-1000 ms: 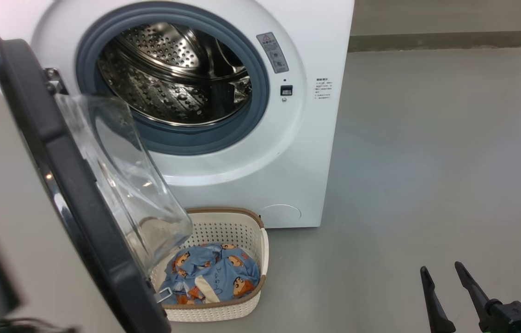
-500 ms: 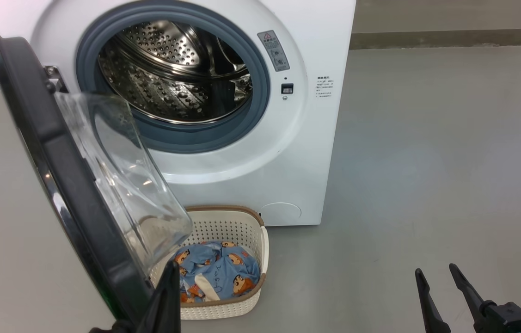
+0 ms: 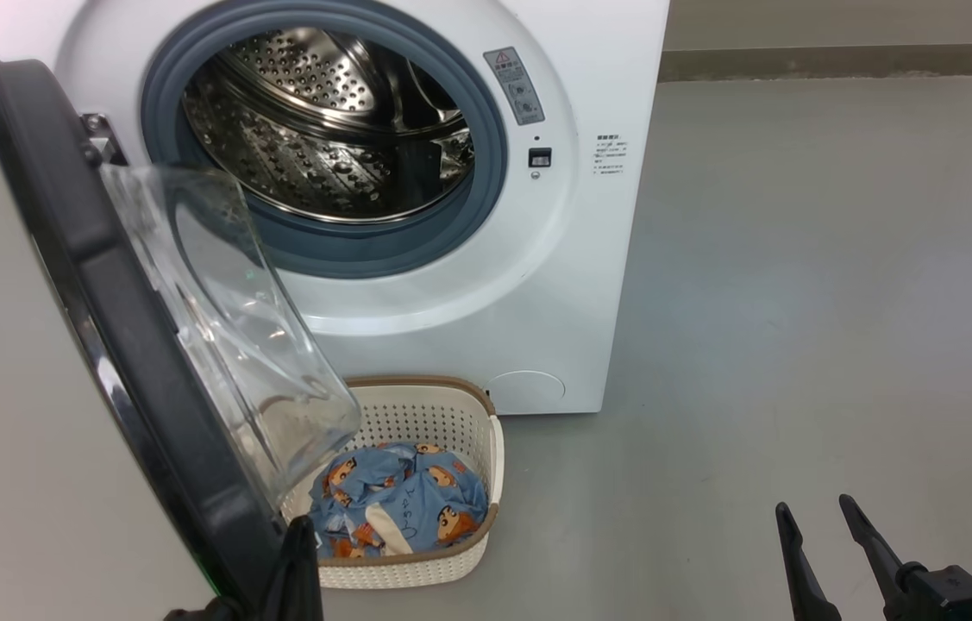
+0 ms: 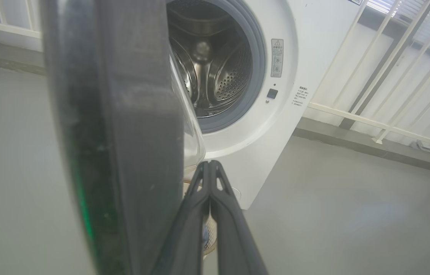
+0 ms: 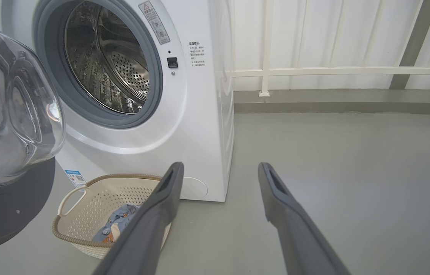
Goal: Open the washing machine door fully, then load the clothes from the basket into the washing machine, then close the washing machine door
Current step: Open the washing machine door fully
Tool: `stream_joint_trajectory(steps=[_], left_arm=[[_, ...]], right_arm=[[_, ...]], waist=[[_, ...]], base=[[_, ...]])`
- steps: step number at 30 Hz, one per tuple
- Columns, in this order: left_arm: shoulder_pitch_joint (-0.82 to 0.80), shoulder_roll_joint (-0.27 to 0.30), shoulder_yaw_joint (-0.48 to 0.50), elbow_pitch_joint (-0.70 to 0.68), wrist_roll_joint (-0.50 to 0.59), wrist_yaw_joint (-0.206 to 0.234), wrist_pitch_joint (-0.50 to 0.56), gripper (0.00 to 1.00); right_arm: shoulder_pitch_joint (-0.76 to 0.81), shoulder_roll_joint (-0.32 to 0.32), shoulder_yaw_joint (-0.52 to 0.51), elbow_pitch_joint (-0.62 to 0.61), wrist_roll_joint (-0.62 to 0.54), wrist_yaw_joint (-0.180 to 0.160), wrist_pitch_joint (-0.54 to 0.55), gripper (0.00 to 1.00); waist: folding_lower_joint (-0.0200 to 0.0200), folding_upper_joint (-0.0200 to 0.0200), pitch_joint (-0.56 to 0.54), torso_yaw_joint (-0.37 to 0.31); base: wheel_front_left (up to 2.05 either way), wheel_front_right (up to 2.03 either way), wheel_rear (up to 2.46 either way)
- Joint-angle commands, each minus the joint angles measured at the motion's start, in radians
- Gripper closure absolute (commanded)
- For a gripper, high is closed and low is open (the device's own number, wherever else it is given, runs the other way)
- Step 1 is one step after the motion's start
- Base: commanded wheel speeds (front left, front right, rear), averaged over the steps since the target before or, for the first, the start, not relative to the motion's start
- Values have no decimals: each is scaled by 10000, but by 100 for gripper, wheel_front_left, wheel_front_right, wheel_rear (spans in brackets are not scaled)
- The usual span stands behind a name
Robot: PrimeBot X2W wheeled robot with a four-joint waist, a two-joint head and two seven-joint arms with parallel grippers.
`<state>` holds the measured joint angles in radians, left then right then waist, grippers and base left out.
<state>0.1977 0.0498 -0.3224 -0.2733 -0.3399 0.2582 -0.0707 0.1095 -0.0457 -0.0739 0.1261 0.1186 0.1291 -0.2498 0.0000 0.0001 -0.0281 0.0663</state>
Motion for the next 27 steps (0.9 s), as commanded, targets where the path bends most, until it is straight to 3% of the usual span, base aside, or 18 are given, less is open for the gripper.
stream_joint_trajectory(steps=[1, 9, 27], left_arm=[[-586, 5, 246, -160, -82, 104, -108, 100], [-1007, 5, 510, 44, -381, 596, -450, 100], [-1015, 192, 1328, 44, -537, 1077, -618, 100]], right_arm=[[-112, -58, 223, -194, 68, 16, -120, 0], [-141, -48, 271, -165, 121, 16, -120, 0], [-121, -46, 315, -128, 269, 16, -120, 0]], waist=[[0, -1, 18, 55], [0, -1, 68, 297], [0, -1, 188, 1131]], base=[[0, 0, 0], [0, 0, 0], [0, 0, 0]])
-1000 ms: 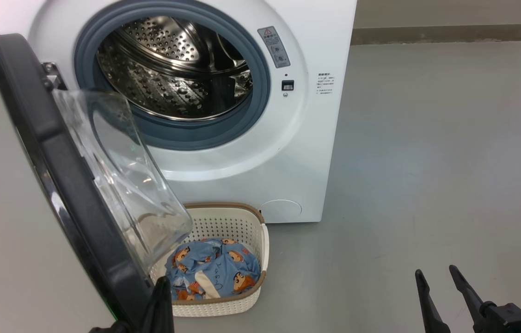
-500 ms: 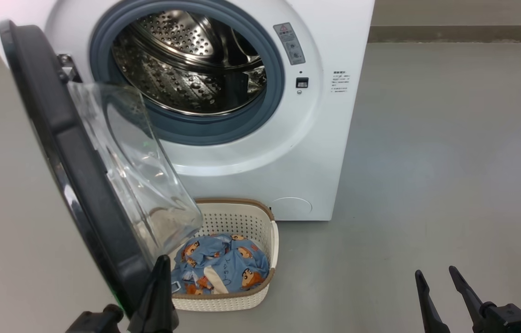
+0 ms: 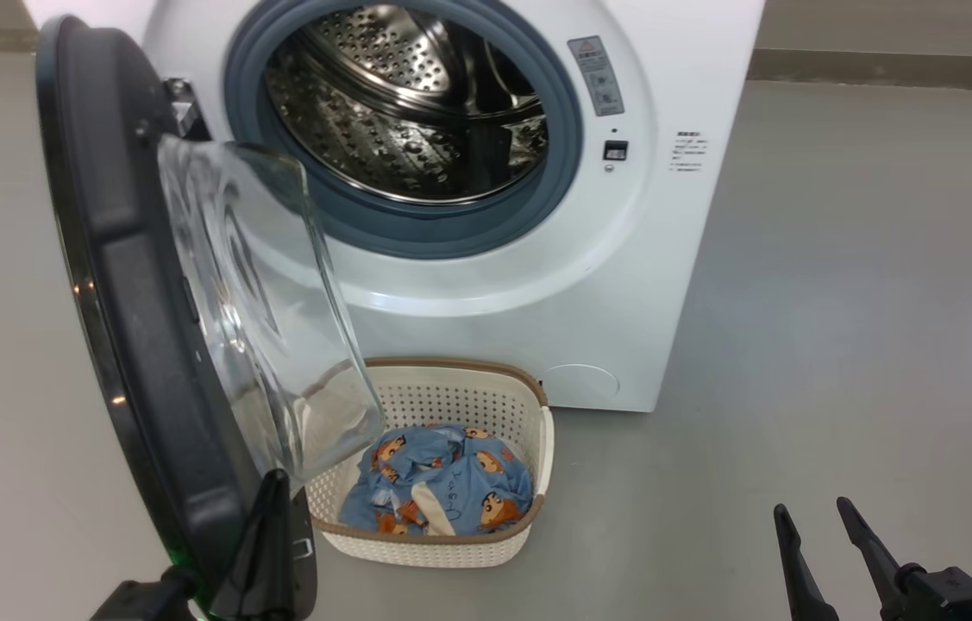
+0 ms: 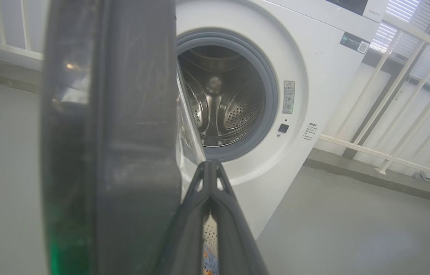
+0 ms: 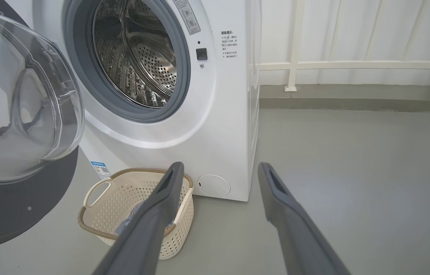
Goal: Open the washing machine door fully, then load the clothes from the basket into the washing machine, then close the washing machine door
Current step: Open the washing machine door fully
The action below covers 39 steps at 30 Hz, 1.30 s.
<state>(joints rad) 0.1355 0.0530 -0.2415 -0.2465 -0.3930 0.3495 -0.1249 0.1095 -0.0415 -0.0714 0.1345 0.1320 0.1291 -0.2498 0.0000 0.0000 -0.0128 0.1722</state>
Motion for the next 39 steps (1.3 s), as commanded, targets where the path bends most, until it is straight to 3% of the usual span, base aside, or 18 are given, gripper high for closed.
stream_joint_trajectory(steps=[1, 8, 17, 29, 39], left_arm=[[-379, 177, 548, -230, -11, 184, -68, 100], [-183, 337, 979, -317, -150, 357, -69, 100], [-107, 590, 2308, 64, -776, 550, -424, 100], [-1775, 1396, 3938, 2632, -1392, 108, -1121, 100], [-3234, 2487, 5123, 5474, -1324, -417, -1349, 100]], right_arm=[[-115, -88, 282, -216, 140, 16, -120, 0], [-68, -88, 296, -180, 172, 16, -120, 0], [-75, -88, 466, -155, 145, 16, -120, 0], [-217, -87, 648, -64, 39, 16, -120, 0], [-193, -87, 643, 28, 6, 16, -120, 0]], waist=[[0, 0, 48, 133], [0, 0, 110, 646], [0, 0, 189, 1150], [0, 0, 345, 1010], [0, 0, 343, 433]], base=[[0, 0, 0], [0, 0, 0], [0, 0, 0], [0, 0, 0], [0, 0, 0]])
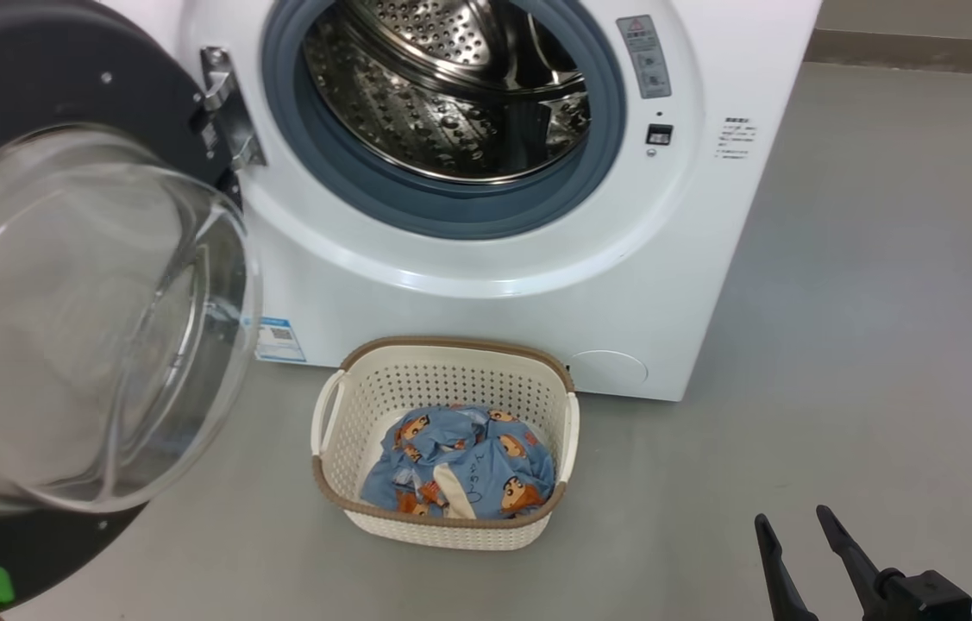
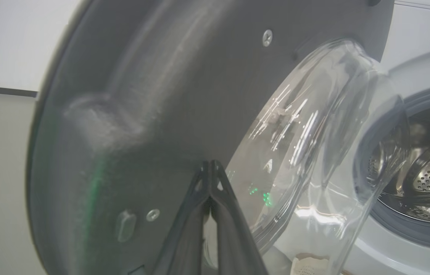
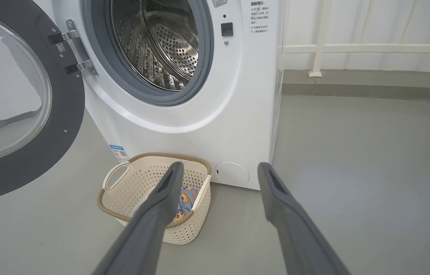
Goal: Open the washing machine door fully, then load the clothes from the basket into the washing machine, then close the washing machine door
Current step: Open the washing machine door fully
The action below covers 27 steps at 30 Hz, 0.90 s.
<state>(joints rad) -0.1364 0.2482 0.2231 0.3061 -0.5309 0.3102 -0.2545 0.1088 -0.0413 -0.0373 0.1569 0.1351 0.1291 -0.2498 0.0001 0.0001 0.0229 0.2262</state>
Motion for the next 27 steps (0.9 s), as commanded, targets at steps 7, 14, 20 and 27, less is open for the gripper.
stream_joint_trajectory(steps=[7, 14, 20, 27], left_arm=[[-898, 690, 1006, 732, 386, -364, -69, 100], [-559, 262, 1722, 157, 692, -667, -70, 100], [139, -459, 2095, -1354, 1121, -900, -71, 68], [1128, -1215, 2031, -3389, 1577, -1097, -71, 0]], right_arm=[[-201, -89, 266, -163, -6, 16, -120, 0], [-206, -89, 298, -133, 73, 16, -120, 0], [-281, -89, 369, -126, 99, 16, -120, 0], [-408, -89, 564, -165, 107, 16, -120, 0]], waist=[[-1, -1, -114, -356], [-1, -1, -245, -514], [-1, -1, -305, -616], [-1, -1, -356, -1049]], base=[[0, 0, 0], [0, 0, 0], [0, 0, 0], [0, 0, 0]])
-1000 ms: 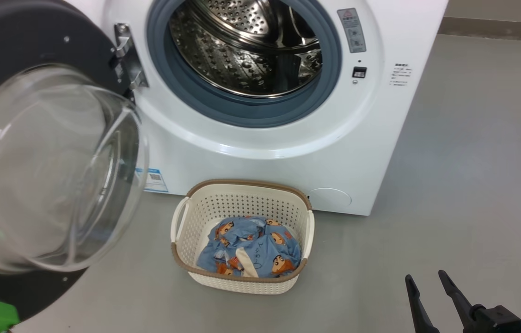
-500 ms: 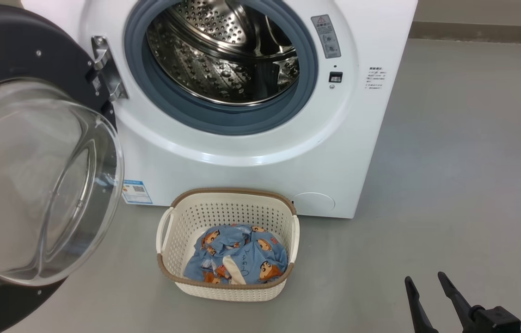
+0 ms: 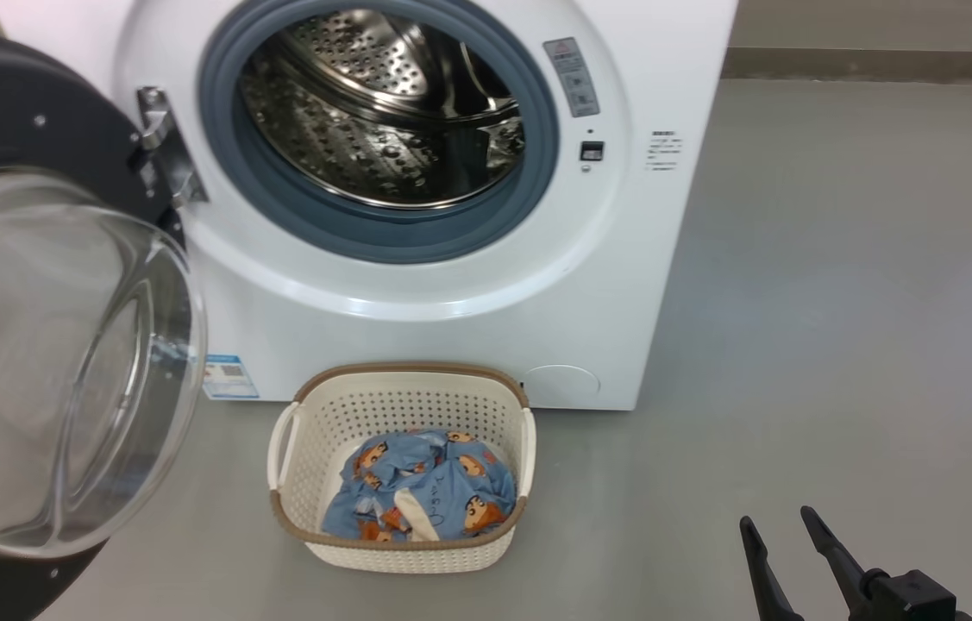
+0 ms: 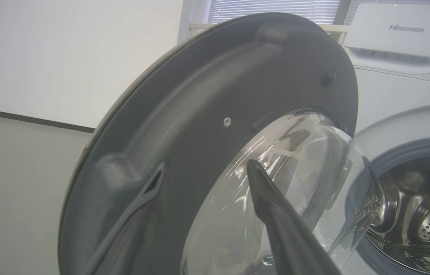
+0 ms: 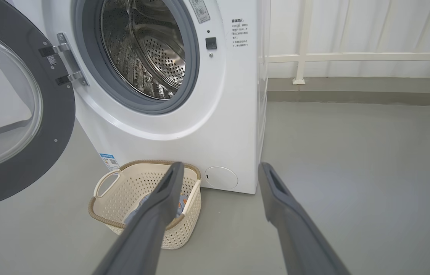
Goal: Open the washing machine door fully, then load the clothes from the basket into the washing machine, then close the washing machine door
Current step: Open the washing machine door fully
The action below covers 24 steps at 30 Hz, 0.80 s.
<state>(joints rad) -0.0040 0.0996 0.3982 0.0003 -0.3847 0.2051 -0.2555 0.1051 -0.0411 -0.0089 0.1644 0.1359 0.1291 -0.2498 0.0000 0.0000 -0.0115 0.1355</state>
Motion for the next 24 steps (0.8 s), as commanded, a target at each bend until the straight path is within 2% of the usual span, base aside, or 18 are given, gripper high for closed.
stream_joint_trajectory(steps=[1, 5, 10, 12, 17, 24], left_arm=[[-77, 206, 232, -610, 172, -77, -62, 0], [274, 27, -62, -1415, 348, -282, -62, 0], [804, -239, -923, -2119, 545, -794, -62, 0], [1013, -325, -1295, -1977, 331, -1136, -62, 0], [1517, -385, -1612, -1343, 561, -1654, -62, 0], [2070, -457, -1437, -505, 863, -2038, -62, 0]], right_arm=[[-392, -91, 308, -243, 98, 16, -120, 0], [-418, -91, 384, -262, 97, 16, -120, 0], [-456, -91, 467, -312, 81, 16, -120, 0], [-491, -91, 516, -312, 78, 16, -120, 0], [-593, -91, 677, -369, 33, 16, -120, 0], [-657, -91, 655, -441, -26, 16, -120, 0]], waist=[[0, 0, -10, -232], [0, 0, -12, -538], [0, 0, 31, -1109], [0, 0, 53, -1336], [0, 0, 136, -1905], [0, 0, 255, -2404]], base=[[0, 0, 0], [0, 0, 0], [0, 0, 0], [0, 0, 0], [0, 0, 0], [0, 0, 0]])
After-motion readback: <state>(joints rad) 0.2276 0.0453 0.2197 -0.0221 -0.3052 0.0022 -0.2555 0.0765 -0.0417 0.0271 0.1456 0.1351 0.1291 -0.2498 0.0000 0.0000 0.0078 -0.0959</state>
